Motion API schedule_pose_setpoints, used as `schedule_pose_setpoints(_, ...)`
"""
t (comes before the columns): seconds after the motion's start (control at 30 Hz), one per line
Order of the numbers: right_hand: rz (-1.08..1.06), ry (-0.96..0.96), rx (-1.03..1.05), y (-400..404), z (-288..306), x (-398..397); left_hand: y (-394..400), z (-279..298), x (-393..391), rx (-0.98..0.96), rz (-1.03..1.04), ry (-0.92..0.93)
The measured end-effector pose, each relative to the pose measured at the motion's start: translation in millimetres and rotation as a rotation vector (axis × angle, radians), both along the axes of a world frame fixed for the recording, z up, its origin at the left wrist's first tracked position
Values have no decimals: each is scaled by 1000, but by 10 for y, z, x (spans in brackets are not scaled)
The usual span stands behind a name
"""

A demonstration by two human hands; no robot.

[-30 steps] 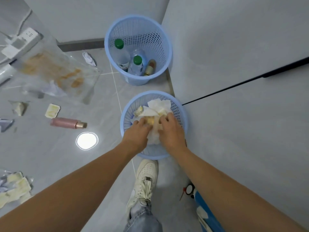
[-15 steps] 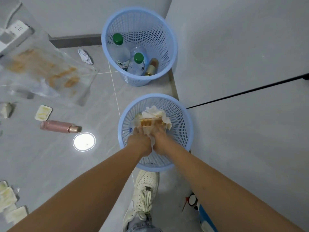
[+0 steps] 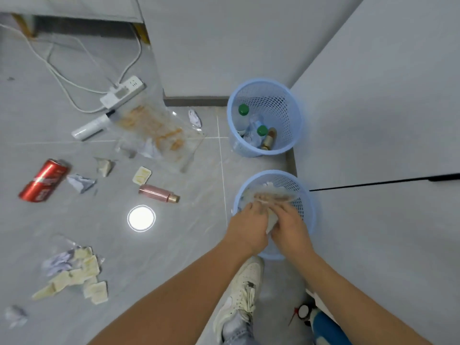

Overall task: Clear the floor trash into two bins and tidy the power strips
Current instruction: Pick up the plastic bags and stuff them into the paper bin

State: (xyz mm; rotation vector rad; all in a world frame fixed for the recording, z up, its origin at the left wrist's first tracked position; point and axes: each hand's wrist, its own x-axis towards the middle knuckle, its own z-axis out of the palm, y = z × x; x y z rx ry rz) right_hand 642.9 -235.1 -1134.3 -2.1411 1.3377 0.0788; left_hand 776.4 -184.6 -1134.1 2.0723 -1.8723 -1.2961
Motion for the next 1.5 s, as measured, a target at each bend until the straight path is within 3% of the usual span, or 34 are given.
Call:
schedule_pose_setpoints(0.2, 81, -48, -44, 338, 442, 686, 713, 554, 900, 1, 130, 8)
schedule_pose_setpoints(0.43, 211, -152, 144, 570, 789, 1798, 1557, 904, 1997, 132, 512, -114)
schedule_pose_setpoints(0.63, 285, -160, 214, 192, 724, 2382, 1690, 970, 2445, 169, 831, -112)
schedule_pose_setpoints(0.8, 237, -127, 211, -236, 193, 2801, 1341, 474, 2707, 132, 961, -14)
schedule_pose_setpoints(1.07, 185, -76, 277, -1122, -1248, 3509, 406, -1053, 3247, 127, 1326, 278)
schedule_pose_setpoints(1.2, 191, -15, 285, -1460, -1890, 3828, 170, -1685, 3426, 163, 1420, 299)
schedule_pose_setpoints(1.4, 240, 160, 229, -1643, -2323, 4295, 86, -2232, 3533, 125, 1608, 390)
schedule_pose_setpoints(1.5, 285, 285, 102, -1657, -2426, 4364, 61, -2316, 3551, 54, 1651, 482)
